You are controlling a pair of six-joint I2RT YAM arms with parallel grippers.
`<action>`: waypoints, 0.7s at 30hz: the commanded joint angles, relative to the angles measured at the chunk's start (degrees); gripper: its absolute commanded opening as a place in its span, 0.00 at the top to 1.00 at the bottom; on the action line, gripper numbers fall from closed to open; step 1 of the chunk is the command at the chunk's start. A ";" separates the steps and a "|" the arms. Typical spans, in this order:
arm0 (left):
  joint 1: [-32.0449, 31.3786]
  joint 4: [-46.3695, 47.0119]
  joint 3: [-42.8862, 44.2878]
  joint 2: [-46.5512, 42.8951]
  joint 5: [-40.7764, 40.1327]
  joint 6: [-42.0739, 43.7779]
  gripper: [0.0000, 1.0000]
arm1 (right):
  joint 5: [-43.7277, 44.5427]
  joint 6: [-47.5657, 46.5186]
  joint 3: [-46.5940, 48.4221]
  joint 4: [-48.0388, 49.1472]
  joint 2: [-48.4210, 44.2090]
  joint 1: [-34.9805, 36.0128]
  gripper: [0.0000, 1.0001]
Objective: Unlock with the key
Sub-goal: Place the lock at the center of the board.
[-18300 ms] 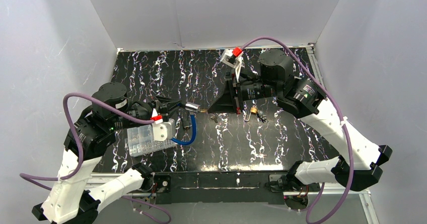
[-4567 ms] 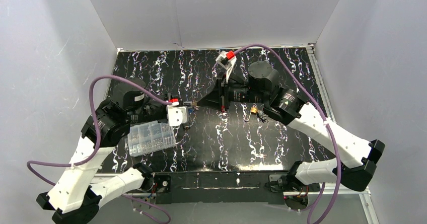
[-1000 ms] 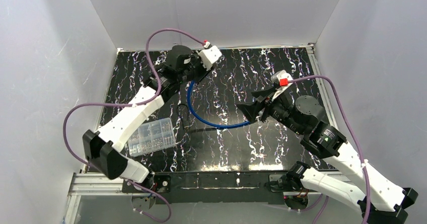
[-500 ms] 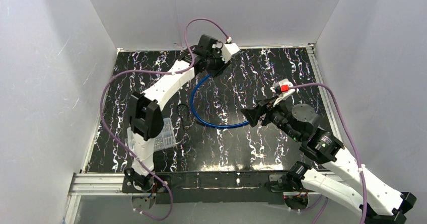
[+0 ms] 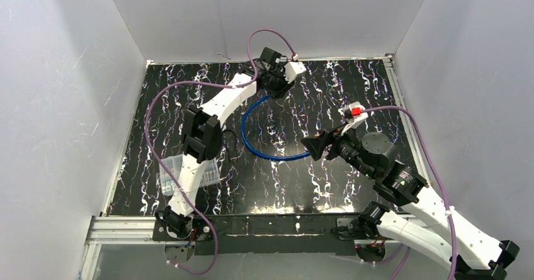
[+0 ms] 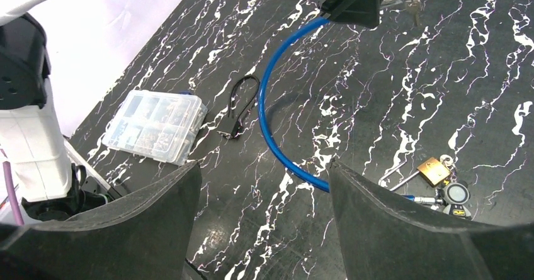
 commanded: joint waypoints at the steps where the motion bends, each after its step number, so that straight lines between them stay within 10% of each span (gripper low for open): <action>1: -0.54 -0.65 4.74 1.75 3.08 0.53 0.74 | 1.04 2.03 -0.30 1.39 -1.48 -0.16 0.20; 16: -1.82 -0.98 3.43 4.93 1.23 2.71 0.54 | 1.64 3.60 -1.07 -0.98 -3.42 -0.17 0.21; 21: -1.41 -7.00 5.58 0.05 -1.81 2.62 0.34 | 1.60 3.24 -0.27 -4.46 -2.65 -0.16 0.20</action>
